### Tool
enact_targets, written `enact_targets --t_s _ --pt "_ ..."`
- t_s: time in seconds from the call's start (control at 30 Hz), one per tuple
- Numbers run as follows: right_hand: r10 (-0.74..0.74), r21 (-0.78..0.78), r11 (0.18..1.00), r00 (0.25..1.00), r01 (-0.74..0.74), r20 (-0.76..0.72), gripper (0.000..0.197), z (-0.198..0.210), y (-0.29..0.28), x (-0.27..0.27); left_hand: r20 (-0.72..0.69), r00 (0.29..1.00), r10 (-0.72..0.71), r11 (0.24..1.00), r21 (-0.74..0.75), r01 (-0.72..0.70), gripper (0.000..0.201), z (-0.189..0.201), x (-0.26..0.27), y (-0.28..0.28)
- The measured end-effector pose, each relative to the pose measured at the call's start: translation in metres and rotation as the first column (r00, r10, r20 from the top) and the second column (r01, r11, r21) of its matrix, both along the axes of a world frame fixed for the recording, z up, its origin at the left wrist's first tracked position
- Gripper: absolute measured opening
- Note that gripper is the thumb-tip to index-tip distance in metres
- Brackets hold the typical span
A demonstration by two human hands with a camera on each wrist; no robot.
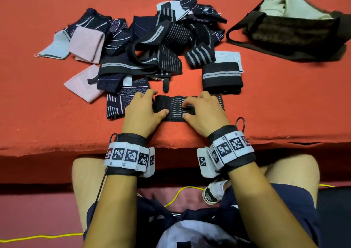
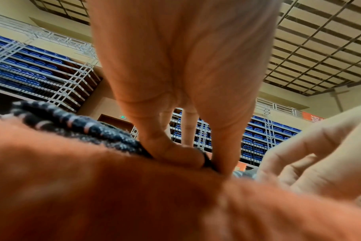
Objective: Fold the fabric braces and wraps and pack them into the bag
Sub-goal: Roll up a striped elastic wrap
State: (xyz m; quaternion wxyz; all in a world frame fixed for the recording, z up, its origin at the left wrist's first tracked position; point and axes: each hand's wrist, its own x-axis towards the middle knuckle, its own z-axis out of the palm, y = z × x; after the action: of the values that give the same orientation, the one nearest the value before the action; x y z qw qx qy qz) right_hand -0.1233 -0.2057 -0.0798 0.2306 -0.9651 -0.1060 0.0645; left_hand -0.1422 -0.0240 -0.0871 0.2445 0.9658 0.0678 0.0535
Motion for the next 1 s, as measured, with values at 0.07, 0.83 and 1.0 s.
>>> enact_targets --t_s 0.07,0.83,1.0 --pt "-0.002 -0.004 1.0 1.0 0.002 0.006 0.028 0.0 0.0 0.0 0.011 1.0 0.011 0.998 -0.057 -0.01 0.067 -0.003 0.002 0.002" --pt "0.232 0.05 0.972 0.971 -0.23 -0.054 0.035 0.007 0.001 -0.009 0.023 0.99 0.142 0.92 -0.371 -0.123 0.026 0.004 -0.004 0.034" --pt "0.264 0.005 0.965 0.964 -0.264 0.008 0.027 0.003 0.006 -0.005 0.115 0.986 0.117 0.916 -0.396 -0.062 0.032 0.013 -0.005 0.019"
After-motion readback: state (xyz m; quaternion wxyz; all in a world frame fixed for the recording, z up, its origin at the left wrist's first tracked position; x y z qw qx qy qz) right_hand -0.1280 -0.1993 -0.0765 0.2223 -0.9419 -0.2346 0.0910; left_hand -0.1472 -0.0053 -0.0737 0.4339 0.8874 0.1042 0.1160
